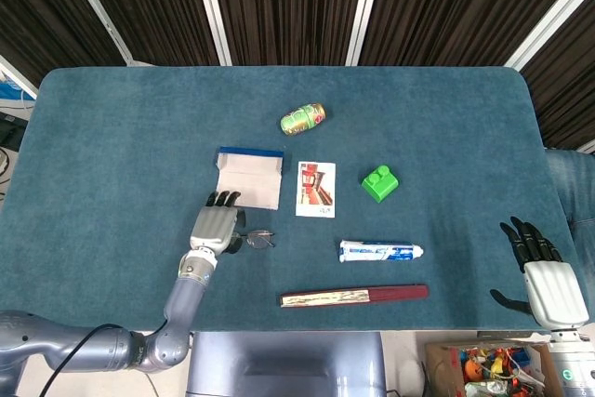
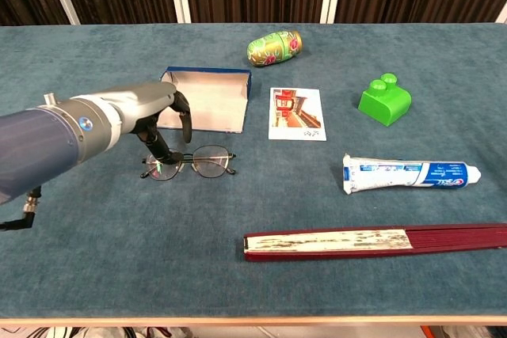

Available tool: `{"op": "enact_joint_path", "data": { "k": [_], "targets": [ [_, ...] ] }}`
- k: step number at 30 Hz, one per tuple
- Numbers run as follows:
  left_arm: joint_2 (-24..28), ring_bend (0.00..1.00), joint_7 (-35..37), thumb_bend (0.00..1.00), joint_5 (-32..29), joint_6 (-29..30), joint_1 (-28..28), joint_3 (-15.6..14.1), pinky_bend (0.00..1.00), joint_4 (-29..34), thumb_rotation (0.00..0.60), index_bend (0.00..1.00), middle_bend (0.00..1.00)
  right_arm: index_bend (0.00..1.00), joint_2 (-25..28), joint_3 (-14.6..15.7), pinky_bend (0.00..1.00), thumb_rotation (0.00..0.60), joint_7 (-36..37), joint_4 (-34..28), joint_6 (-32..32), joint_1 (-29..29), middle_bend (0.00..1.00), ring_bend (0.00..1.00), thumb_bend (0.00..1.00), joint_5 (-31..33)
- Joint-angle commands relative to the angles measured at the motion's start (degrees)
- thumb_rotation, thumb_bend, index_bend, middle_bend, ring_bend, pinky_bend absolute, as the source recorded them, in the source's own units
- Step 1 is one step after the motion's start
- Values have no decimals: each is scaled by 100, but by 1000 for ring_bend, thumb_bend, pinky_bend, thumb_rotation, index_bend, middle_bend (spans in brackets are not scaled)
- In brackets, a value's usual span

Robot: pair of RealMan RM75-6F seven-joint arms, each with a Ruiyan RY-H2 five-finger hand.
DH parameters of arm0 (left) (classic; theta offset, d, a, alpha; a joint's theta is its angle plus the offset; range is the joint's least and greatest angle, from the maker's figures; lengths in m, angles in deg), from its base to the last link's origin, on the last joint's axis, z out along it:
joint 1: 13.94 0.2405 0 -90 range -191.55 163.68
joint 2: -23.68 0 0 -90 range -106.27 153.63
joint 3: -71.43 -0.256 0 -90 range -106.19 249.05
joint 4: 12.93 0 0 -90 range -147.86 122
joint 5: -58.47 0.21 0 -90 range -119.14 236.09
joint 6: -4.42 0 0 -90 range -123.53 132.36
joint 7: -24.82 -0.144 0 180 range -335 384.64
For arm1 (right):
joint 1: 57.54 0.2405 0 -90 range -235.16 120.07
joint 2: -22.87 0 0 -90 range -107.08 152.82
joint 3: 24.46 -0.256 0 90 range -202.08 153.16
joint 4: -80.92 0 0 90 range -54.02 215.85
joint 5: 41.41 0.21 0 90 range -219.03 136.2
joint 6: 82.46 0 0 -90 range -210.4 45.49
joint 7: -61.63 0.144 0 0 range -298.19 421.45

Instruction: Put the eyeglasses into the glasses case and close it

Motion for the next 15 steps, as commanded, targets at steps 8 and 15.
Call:
{"op": "enact_joint_path", "data": {
  "k": [8,15],
  "targets": [
    [-223,0,-14,336,-4,40,-40,-29,0,-232,600,507,121,49,6,-5,178,600,15,-4,24,6,0,37,29,23],
    [-294,0,-24,336,21,36,-51,-33,0,-339,600,527,128,49,5,-5,178,600,6,-15,32,6,0,37,35,33]
  ]
}}
